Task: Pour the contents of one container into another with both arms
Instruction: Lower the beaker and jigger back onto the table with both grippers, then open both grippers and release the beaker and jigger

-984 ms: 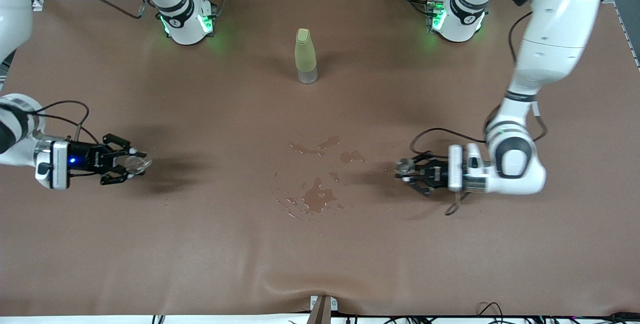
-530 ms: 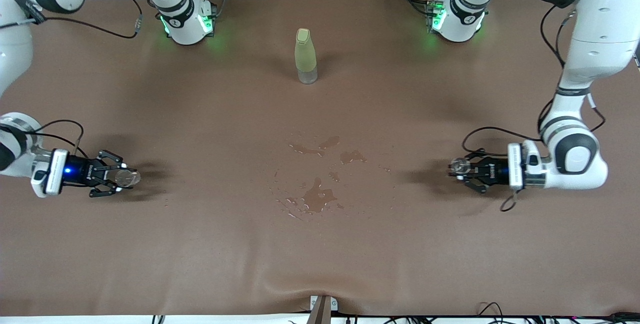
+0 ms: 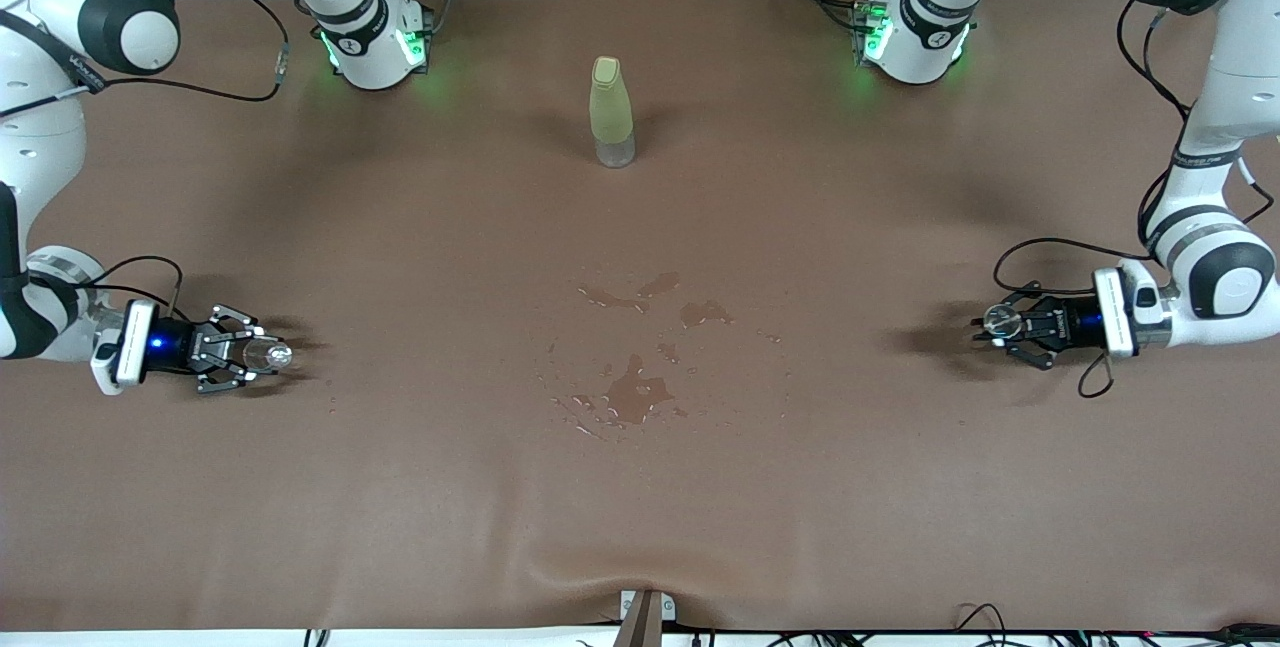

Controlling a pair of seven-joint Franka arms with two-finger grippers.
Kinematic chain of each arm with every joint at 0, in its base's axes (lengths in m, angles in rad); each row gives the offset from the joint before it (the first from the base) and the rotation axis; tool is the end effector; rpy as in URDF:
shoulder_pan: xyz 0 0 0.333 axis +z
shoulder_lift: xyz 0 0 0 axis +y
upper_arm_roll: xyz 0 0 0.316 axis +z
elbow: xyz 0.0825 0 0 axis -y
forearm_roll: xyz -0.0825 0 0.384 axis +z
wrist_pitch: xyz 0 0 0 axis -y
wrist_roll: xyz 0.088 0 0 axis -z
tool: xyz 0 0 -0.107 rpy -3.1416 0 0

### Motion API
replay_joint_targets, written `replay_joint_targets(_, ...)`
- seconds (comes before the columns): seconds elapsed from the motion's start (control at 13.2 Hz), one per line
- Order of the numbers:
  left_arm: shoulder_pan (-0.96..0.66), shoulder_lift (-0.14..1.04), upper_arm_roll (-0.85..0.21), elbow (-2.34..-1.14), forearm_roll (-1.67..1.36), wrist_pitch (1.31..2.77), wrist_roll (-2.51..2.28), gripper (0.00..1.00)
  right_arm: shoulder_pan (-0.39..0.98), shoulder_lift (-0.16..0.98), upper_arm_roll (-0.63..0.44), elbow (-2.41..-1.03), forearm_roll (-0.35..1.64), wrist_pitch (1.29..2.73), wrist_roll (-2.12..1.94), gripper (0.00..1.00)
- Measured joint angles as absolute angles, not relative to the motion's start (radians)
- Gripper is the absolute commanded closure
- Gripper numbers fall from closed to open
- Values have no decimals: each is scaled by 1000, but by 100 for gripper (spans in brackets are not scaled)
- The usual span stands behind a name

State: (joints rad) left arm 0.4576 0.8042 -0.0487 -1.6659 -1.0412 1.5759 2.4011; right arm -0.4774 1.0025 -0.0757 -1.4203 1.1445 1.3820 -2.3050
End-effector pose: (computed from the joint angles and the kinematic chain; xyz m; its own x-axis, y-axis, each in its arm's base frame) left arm 0.5887 0.1574 0.1444 0.1229 -0.2857 0.9504 -0.9924 -0.0371 0.1172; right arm 0.5968 -0.2289 0.1100 0.2243 0.1648 0.9605 0.9723 -0.1039 -0.2092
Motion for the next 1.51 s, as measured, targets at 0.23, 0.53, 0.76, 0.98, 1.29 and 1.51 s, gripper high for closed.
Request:
replay_joint_targets(0.23, 491, 856, -50, -1661, -1041, 1564, 2437, 100, -486, 1013, -74, -1422, 1130, 1318, -2343, 85)
replay_joint_targets(0.53, 498, 868, -50, -1654, -1041, 1564, 2437, 100, -486, 1016, -73, -1422, 1047, 1318, -2385, 85)
replay_joint_targets(0.76, 503, 870, -50, -1654, -1040, 1564, 2437, 100, -487, 1025, -74, -1439, 1018, 1319, -2426, 85)
replay_joint_targets(0.98, 503, 874, -50, -1654, -1017, 1564, 2438, 100, -489, 1030, -75, -1444, 1014, 1321, -2436, 82)
replay_joint_targets(1.29, 503, 876, -50, -1654, -1013, 1564, 2439, 92, -512, 1031, -77, -1449, 997, 1322, -2440, 74)
replay_joint_targets(1.51, 503, 876, -50, -1654, -1011, 1564, 2439, 64, -520, 1040, -77, -1455, 996, 1322, -2444, 47)
